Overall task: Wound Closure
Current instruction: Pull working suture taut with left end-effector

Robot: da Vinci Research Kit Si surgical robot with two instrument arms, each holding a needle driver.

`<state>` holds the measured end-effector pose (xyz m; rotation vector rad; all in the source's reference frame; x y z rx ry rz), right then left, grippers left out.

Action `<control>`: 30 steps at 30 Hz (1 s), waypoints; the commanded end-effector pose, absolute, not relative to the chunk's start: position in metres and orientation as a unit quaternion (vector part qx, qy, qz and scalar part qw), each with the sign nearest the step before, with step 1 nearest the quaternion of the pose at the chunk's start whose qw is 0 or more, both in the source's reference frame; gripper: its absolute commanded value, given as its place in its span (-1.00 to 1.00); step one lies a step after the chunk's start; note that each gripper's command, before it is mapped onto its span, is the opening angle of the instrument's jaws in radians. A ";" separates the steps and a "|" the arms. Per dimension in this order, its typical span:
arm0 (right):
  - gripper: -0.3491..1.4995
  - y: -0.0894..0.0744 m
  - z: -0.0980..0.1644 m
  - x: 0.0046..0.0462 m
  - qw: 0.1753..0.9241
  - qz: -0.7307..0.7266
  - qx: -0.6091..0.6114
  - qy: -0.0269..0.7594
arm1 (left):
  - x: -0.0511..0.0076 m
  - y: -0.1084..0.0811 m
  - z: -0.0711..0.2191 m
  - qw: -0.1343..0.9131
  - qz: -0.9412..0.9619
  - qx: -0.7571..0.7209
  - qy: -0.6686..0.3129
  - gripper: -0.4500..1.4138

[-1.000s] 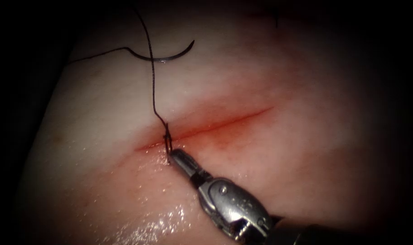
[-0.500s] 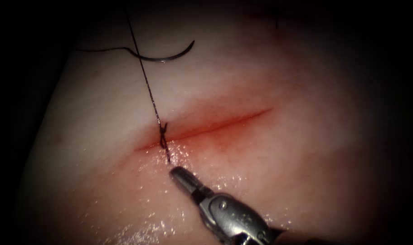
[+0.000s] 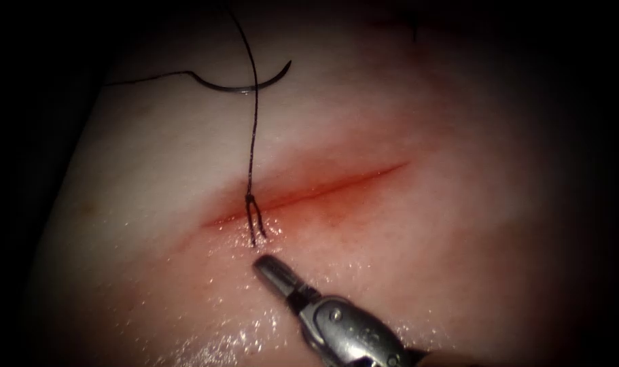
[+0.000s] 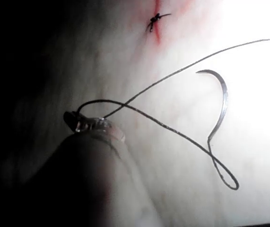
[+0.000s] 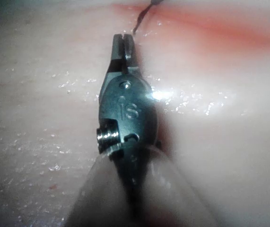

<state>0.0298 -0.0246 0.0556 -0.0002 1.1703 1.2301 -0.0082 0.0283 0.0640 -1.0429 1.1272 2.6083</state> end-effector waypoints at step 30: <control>0.76 -0.013 0.058 0.0294 0.688 0.559 0.085 0.456 | -0.0096 0.015 0.042 0.159 0.754 -0.582 0.260 -1.00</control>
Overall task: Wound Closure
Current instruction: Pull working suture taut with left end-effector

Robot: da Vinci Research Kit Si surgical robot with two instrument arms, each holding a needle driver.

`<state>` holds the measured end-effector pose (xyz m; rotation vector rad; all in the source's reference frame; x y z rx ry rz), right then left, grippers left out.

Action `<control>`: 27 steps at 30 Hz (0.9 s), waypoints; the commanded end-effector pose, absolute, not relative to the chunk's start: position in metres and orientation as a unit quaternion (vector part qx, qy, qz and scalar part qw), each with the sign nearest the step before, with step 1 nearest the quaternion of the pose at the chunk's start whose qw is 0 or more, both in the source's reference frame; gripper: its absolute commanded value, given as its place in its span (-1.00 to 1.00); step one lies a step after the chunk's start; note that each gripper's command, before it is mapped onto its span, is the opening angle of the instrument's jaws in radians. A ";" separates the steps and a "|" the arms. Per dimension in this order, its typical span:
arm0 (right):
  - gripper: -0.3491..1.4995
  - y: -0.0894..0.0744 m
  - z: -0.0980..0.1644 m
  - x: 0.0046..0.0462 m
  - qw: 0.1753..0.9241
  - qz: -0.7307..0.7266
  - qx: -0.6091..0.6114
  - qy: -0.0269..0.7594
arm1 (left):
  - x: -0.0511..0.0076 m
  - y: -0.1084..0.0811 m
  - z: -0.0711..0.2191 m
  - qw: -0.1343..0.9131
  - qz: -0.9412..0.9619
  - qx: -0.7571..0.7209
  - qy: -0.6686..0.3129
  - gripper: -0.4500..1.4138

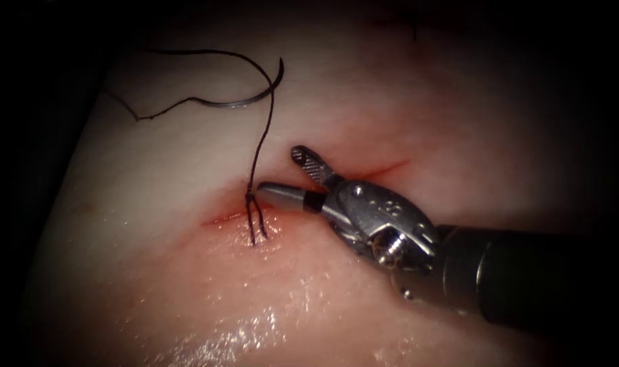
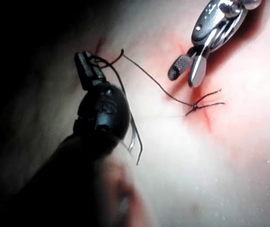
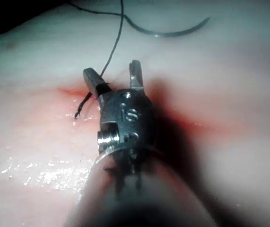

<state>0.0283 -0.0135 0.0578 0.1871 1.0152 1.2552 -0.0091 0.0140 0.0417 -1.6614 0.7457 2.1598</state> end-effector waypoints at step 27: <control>0.65 -0.013 0.059 0.0338 0.721 0.500 0.077 0.473 | -0.0063 0.014 0.039 0.423 0.521 -0.741 0.039 -0.86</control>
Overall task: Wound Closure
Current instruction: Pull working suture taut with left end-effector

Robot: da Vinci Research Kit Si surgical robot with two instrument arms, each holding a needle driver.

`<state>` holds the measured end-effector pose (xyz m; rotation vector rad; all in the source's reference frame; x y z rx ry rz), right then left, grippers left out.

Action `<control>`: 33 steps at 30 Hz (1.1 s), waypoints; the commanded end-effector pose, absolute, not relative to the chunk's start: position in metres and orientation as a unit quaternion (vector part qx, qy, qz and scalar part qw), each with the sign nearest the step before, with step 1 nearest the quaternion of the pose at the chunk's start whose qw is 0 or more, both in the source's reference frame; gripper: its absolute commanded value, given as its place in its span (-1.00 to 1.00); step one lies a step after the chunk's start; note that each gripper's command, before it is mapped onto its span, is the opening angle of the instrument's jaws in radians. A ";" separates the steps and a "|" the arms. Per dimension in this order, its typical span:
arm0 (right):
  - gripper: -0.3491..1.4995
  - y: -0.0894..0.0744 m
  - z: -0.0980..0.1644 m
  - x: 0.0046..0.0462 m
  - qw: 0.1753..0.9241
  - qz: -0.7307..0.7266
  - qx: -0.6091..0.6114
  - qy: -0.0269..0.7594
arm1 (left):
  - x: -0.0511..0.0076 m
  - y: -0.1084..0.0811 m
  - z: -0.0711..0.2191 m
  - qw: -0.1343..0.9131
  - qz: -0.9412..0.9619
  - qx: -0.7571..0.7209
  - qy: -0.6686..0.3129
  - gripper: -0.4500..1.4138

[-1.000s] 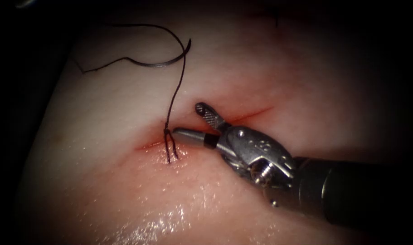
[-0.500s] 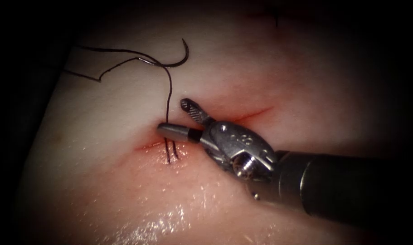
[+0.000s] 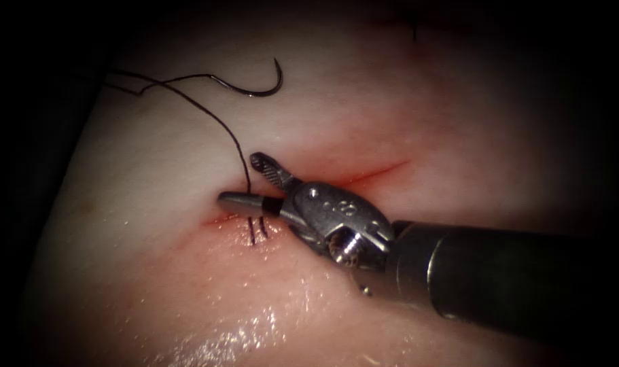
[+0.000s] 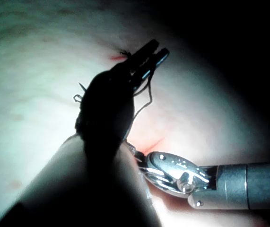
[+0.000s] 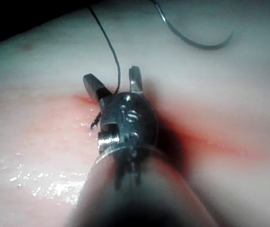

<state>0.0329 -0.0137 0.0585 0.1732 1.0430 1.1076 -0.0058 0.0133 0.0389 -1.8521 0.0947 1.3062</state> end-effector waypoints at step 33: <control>0.80 -0.012 0.059 0.0394 0.791 0.379 0.014 0.481 | -0.0068 0.013 0.038 0.467 0.464 -0.752 -0.025 -1.00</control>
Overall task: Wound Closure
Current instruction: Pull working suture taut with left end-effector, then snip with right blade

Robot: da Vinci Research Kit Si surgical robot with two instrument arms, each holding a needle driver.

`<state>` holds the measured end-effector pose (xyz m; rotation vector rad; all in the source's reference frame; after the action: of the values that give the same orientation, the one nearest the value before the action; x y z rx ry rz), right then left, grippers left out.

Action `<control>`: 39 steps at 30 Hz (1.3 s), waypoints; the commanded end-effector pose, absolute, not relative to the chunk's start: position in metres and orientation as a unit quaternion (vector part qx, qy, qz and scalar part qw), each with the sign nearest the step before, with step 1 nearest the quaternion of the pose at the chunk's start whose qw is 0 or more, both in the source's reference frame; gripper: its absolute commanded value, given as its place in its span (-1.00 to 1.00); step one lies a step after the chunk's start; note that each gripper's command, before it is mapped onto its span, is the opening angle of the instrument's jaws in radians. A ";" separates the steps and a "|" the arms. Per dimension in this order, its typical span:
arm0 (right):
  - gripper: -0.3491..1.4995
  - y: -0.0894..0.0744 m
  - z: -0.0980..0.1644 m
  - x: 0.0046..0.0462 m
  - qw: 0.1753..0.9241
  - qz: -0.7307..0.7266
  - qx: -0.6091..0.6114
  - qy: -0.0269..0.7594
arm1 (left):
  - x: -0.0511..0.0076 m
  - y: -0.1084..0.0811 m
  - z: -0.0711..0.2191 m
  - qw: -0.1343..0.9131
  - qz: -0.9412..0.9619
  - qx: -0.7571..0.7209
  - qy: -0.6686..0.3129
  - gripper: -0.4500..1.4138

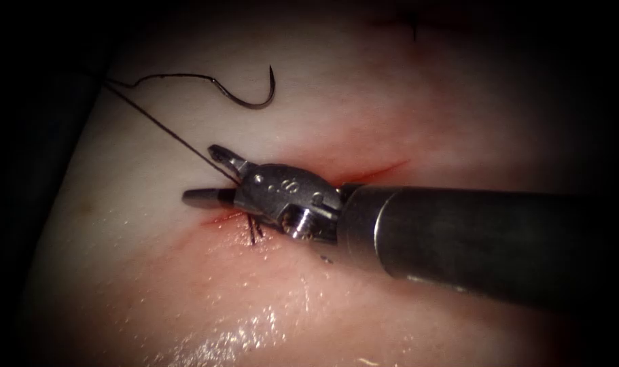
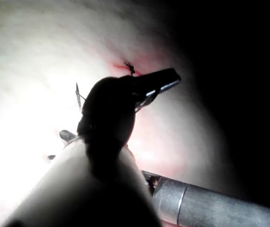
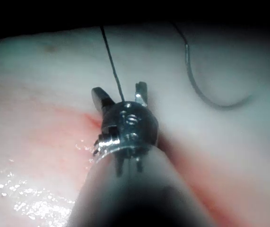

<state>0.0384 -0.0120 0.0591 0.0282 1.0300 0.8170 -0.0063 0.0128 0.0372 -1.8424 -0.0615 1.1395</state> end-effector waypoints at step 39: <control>0.93 -0.014 0.052 0.0221 0.765 0.395 0.043 0.506 | -0.0111 0.014 0.041 0.460 0.455 -0.762 -0.027 -1.00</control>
<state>0.0218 -0.0135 0.0513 0.0907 1.0997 0.8604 -0.0108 0.0130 0.0405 -1.8726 -0.0707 1.1261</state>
